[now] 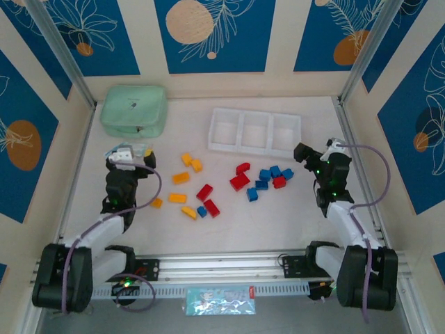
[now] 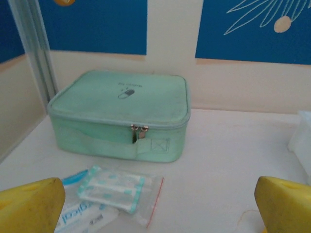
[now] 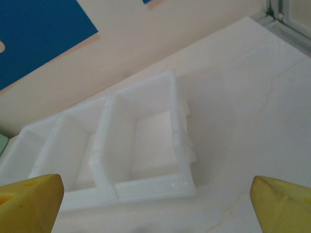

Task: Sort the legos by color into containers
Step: Pick up the lego from the center of the table.

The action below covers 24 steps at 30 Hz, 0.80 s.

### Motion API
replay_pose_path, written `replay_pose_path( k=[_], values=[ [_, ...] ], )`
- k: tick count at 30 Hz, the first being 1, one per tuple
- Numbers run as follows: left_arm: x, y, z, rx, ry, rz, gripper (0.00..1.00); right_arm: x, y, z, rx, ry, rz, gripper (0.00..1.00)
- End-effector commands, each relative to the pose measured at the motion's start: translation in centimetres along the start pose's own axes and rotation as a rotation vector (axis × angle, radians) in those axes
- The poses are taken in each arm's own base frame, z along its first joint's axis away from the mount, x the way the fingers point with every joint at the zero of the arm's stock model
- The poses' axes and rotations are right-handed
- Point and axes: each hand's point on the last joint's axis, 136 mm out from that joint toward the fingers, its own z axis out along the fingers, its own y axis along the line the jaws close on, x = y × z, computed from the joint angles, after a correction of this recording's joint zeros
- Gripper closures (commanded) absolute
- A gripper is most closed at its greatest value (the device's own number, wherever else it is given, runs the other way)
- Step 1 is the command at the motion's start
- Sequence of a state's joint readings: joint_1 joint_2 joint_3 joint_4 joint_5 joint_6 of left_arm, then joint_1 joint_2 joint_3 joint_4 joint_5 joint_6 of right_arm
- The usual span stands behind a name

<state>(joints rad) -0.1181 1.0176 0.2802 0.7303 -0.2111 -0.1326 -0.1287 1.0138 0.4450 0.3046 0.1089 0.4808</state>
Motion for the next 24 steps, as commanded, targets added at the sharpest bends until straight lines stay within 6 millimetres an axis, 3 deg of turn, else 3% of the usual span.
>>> replay_pose_path(
  k=[1, 5, 10, 17, 24],
  values=[
    [0.5, 1.2, -0.3, -0.072, 0.112, -0.145, 0.0, 1.8, 0.7, -0.5, -0.019, 0.16, 0.131, 0.01],
    [1.8, -0.8, -0.9, 0.018, 0.237, -0.225, 0.0, 3.1, 3.0, -1.1, -0.021, 0.271, 0.087, 0.01],
    [3.4, -2.8, -2.3, 0.097, 0.419, -0.304, 0.0, 5.8, 7.9, -2.0, -0.048, 0.461, -0.066, 0.01],
    [5.7, -5.7, -4.9, 0.186, 0.654, -0.363, 0.0, 12.5, 17.5, -3.0, -0.165, 0.742, -0.305, 0.01],
    [7.5, -6.4, -7.1, 0.176, 0.808, -0.388, 0.0, 19.1, 24.5, -1.6, -0.256, 0.919, -0.463, 0.05]
  ],
)
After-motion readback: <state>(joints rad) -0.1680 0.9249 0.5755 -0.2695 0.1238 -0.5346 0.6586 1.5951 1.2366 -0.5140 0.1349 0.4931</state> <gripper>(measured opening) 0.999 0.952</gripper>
